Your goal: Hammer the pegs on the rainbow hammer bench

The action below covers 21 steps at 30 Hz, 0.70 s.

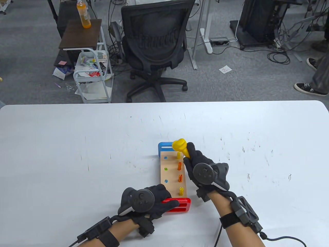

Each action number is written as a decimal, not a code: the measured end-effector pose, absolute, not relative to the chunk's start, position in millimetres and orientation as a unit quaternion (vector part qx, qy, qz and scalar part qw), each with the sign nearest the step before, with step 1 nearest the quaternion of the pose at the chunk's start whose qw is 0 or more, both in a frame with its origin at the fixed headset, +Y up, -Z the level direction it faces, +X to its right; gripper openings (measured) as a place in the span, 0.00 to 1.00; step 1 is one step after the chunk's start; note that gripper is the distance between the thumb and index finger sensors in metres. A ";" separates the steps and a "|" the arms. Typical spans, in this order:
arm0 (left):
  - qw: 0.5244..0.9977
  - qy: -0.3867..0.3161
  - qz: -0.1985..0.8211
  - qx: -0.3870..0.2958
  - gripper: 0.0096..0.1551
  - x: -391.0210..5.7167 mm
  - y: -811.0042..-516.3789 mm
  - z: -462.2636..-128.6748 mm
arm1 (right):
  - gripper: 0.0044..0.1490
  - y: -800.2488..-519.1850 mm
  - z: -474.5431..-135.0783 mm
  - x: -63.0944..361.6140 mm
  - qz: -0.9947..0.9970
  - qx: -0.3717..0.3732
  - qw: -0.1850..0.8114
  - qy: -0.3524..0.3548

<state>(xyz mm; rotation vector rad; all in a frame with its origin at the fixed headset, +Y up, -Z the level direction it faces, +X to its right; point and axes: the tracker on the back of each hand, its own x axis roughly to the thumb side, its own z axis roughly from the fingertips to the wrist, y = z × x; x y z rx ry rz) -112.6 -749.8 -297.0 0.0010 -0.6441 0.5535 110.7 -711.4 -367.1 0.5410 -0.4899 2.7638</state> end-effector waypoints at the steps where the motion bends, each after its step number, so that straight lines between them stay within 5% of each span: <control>1: 0.911 -0.311 0.270 0.000 0.35 -112.6 -749.6 -296.9 | 0.42 -714.0 -365.2 110.6 0.956 0.191 0.142 -0.173; 8: 0.918 -0.301 0.256 -0.009 0.35 -111.9 -746.4 -296.1 | 0.42 -711.5 -353.9 119.5 0.952 0.193 0.128 -0.200; 13: 0.918 -0.300 0.259 -0.017 0.35 -112.1 -746.5 -298.3 | 0.43 -700.2 -355.1 133.8 0.911 0.174 0.244 -0.281; 16: 0.918 -0.303 0.253 -0.032 0.35 -111.0 -746.1 -301.2 | 0.45 -704.7 -357.3 129.2 0.908 0.188 0.234 -0.294; 18: 0.916 -0.306 0.255 -0.045 0.35 -110.8 -746.4 -303.4 | 0.42 -713.4 -368.2 120.8 0.940 0.197 0.172 -0.219; 19: 0.914 -0.306 0.262 -0.047 0.35 -111.4 -747.2 -304.2 | 0.43 -722.7 -384.0 113.6 0.978 0.181 0.101 -0.028; 20: 0.913 -0.306 0.265 -0.048 0.35 -111.8 -747.0 -304.2 | 0.43 -714.6 -367.1 126.7 0.986 0.128 0.110 0.015; 21: 0.913 -0.308 0.264 -0.051 0.35 -111.6 -747.0 -304.6 | 0.41 -708.2 -376.4 122.2 0.962 0.168 0.198 -0.084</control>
